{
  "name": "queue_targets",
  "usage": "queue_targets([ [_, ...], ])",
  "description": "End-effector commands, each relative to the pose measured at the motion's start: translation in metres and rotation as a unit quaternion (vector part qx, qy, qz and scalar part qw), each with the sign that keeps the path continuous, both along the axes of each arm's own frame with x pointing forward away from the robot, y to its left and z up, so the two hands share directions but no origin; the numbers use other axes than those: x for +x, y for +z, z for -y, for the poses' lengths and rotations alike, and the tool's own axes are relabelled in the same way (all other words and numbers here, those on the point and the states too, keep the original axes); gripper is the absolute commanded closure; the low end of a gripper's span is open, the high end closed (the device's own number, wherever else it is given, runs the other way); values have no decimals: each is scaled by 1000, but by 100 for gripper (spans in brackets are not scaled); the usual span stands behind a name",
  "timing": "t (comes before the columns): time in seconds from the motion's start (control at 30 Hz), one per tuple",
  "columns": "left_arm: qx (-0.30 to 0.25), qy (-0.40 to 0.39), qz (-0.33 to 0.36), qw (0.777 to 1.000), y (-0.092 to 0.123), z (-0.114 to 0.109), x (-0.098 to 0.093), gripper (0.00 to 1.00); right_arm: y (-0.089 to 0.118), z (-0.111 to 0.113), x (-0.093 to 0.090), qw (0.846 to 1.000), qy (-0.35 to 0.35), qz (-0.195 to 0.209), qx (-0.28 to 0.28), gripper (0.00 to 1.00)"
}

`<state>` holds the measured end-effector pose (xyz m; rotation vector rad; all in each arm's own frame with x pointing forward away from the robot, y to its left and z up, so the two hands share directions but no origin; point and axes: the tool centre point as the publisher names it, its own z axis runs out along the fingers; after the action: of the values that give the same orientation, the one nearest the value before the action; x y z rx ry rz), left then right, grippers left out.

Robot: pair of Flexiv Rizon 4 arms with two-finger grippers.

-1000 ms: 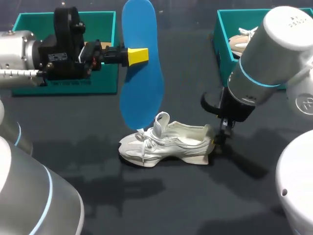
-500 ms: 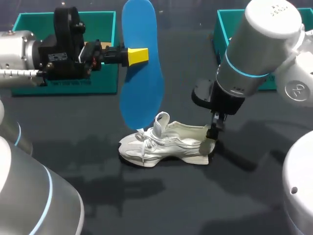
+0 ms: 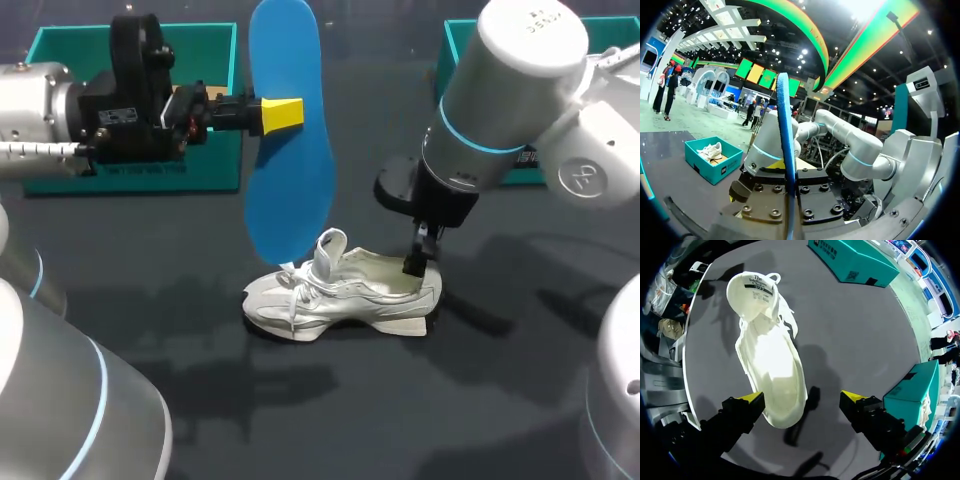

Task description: Take the shoe out of the shoebox, open the shoe tongue, remove and reinsert the insole, then place the shoe into the shoebox

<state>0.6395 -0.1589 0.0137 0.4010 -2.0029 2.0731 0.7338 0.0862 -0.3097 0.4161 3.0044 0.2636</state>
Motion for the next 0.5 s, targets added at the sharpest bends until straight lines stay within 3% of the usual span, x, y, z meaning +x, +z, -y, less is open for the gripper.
queue_targets([
  [0.03, -1, 0, 0, 1000, -1, 1, 0, 100, -2, -2, 1, 1000, -1, 0, -2, 0],
  [0.5, -1, 0, 0, 1000, -1, 1, 0, 100, -16, -32, 13, 1000, 15, -11, -4, 0],
])
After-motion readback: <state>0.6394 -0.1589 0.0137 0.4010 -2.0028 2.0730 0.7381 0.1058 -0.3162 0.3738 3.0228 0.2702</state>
